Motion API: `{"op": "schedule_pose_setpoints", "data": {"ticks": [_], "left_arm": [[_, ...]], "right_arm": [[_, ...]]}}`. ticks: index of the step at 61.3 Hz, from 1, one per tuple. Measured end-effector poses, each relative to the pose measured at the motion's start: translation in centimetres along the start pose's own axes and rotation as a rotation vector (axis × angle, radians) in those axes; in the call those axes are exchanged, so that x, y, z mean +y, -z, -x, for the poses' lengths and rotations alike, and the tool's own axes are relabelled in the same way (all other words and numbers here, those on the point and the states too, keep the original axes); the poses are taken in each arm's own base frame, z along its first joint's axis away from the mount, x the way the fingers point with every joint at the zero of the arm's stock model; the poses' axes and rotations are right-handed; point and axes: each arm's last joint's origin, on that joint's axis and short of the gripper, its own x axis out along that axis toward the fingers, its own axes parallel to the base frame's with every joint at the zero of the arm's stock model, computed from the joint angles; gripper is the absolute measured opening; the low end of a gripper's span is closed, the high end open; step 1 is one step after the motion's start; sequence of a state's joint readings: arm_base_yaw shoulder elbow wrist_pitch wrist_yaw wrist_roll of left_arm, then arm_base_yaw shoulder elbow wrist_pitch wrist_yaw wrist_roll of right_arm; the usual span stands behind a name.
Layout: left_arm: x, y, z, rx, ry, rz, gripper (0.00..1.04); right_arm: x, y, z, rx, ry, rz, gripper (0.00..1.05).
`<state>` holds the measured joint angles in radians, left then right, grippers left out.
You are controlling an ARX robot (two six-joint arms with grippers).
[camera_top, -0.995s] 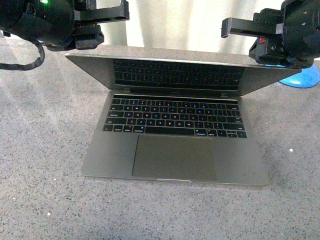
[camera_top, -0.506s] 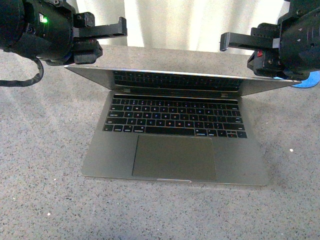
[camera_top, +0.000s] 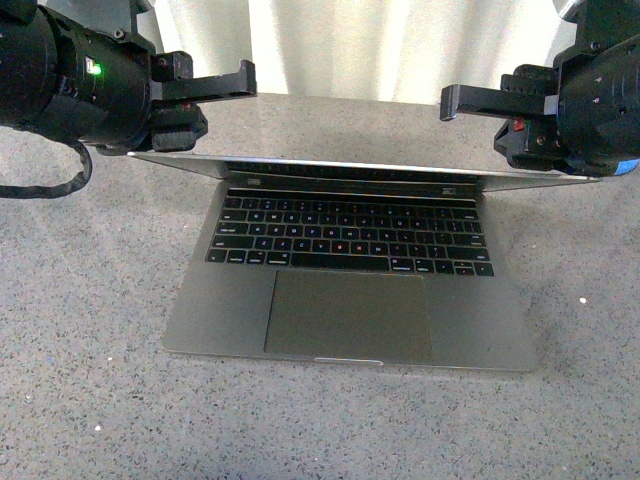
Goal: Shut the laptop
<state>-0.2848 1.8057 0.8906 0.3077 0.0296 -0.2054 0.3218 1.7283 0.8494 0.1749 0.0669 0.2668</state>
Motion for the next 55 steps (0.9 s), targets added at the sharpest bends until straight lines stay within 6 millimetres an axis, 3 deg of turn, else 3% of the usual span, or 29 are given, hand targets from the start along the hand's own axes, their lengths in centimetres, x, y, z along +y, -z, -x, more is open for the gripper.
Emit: {"op": "schedule_pose_setpoints", "data": {"ticks": [55], "left_arm": [[-0.2, 2.0, 0.1, 0.047, 0.004, 0.027, 0.04]], "right_arm": [[-0.5, 2.3, -0.2, 0.045, 0.010, 0.006, 0.01]]}}
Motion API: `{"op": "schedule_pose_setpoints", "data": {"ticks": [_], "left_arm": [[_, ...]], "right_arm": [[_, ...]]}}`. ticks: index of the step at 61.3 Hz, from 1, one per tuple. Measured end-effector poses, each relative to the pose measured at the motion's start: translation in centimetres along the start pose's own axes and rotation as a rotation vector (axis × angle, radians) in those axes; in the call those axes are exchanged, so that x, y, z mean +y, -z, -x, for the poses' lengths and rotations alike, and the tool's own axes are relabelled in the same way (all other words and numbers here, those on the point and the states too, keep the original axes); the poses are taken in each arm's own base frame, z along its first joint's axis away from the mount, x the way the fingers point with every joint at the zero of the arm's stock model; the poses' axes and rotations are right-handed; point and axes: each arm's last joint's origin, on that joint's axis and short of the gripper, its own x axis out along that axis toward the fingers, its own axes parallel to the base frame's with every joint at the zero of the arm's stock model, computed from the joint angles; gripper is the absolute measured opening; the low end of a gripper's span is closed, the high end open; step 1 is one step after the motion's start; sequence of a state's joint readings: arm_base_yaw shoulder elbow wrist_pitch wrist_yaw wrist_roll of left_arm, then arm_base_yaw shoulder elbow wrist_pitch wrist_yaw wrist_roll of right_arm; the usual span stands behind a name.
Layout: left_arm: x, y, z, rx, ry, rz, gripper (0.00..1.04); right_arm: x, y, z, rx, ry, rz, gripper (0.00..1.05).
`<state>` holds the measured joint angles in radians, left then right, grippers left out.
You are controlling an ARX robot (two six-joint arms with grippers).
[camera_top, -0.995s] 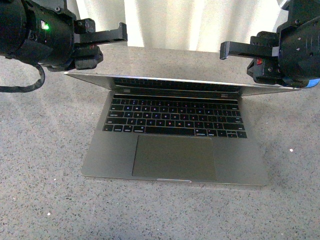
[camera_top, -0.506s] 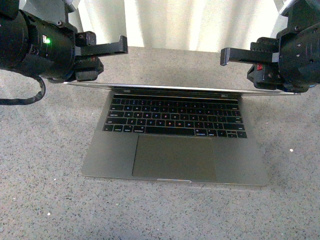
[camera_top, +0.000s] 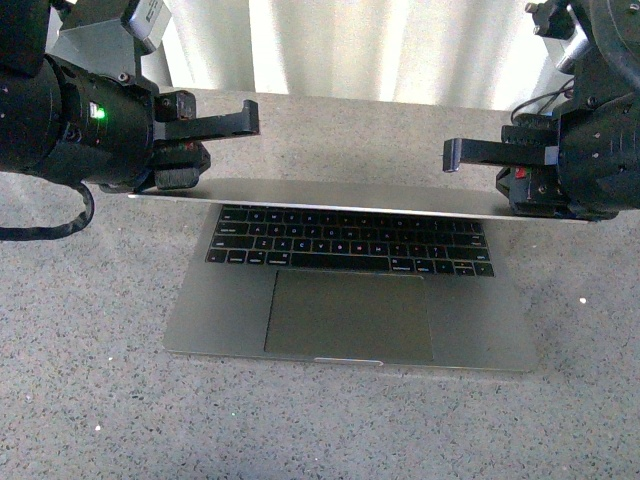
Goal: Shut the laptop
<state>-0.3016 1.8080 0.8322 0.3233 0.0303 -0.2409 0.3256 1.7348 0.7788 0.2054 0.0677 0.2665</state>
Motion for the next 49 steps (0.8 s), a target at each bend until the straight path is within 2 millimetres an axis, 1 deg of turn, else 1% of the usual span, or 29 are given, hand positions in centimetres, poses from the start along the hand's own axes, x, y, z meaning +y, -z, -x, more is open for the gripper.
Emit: {"op": "schedule_pose_setpoints", "data": {"ticks": [25, 49], "left_arm": [[0.05, 0.58, -0.28, 0.014, 0.000, 0.003, 0.04], [0.07, 0.89, -0.29, 0.020, 0.005, 0.004, 0.04]], "right_arm": [[0.07, 0.71, -0.14, 0.019, 0.000, 0.006, 0.01], [0.07, 0.98, -0.20, 0.023, 0.000, 0.008, 0.01]]}}
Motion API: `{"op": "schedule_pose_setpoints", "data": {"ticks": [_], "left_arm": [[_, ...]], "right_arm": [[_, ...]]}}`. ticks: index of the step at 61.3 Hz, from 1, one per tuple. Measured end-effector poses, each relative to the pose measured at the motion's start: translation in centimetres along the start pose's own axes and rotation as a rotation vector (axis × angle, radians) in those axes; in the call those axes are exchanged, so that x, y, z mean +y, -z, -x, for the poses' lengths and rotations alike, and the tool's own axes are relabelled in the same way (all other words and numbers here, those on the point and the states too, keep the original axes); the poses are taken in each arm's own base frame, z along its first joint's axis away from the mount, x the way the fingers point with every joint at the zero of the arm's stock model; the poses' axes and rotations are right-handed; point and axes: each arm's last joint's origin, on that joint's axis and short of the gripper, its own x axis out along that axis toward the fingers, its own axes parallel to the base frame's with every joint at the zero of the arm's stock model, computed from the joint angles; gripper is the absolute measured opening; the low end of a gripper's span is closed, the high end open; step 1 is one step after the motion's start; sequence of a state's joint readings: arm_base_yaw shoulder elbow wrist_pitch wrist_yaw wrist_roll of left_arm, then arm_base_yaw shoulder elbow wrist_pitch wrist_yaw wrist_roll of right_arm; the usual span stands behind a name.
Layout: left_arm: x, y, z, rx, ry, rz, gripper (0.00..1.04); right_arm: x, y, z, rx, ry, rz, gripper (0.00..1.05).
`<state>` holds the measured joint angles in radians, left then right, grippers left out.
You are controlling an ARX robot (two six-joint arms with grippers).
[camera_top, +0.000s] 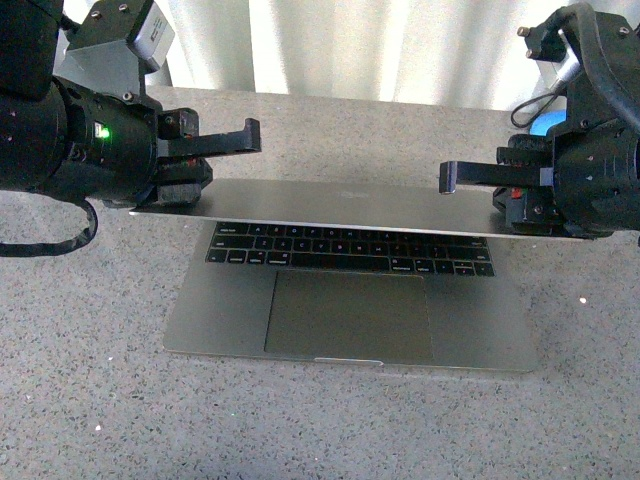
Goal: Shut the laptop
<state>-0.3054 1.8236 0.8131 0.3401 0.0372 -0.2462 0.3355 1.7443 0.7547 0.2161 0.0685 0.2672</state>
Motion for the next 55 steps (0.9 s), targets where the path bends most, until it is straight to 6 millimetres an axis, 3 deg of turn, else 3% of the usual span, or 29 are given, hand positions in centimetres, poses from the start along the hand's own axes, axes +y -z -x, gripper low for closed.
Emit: {"op": "schedule_pose_setpoints", "data": {"ticks": [55], "left_arm": [[0.2, 2.4, -0.5, 0.040, 0.007, 0.024, 0.04]], "right_arm": [[-0.5, 2.1, -0.4, 0.039, 0.003, -0.009, 0.01]]}}
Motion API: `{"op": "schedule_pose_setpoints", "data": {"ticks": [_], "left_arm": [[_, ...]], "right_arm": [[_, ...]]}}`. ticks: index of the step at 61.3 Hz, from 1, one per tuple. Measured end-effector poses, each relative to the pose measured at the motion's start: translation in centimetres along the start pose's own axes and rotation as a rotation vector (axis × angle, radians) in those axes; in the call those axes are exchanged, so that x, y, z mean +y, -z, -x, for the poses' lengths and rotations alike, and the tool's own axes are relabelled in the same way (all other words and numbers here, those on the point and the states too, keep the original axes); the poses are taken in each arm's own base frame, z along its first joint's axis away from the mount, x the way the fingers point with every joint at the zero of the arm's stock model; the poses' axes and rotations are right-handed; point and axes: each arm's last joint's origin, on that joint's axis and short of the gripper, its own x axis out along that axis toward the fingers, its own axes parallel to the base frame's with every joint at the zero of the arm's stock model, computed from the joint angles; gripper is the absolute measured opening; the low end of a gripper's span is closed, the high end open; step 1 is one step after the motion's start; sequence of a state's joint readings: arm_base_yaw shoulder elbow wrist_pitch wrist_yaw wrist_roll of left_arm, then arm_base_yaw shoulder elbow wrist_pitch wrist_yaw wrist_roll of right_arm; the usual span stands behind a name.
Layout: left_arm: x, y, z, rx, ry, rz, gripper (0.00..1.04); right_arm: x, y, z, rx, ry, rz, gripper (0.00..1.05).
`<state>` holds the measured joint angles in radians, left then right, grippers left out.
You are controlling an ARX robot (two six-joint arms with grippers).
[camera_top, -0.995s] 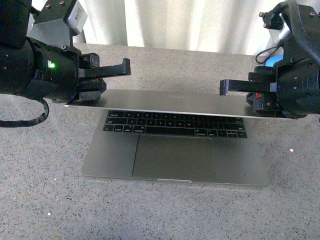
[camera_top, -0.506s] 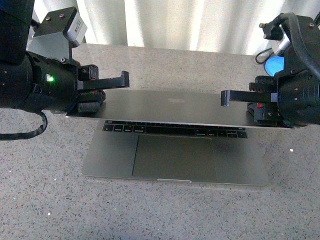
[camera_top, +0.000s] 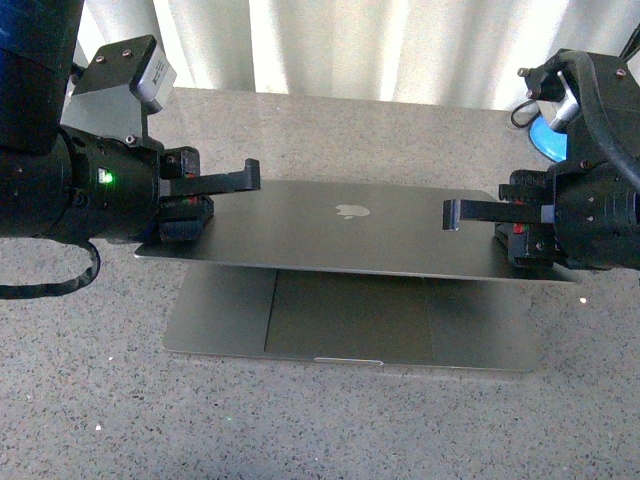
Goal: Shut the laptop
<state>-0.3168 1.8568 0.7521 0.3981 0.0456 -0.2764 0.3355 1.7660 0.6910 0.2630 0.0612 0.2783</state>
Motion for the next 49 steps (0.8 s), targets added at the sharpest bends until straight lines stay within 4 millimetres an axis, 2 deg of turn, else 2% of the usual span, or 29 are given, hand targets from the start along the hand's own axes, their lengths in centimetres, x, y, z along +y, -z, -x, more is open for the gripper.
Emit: {"op": "schedule_pose_setpoints", "data": {"ticks": [49], "left_arm": [[0.3, 1.5, -1.0, 0.025, 0.001, 0.015, 0.04]], "right_arm": [[-0.4, 1.7, -0.8, 0.034, -0.001, -0.013, 0.01]]}}
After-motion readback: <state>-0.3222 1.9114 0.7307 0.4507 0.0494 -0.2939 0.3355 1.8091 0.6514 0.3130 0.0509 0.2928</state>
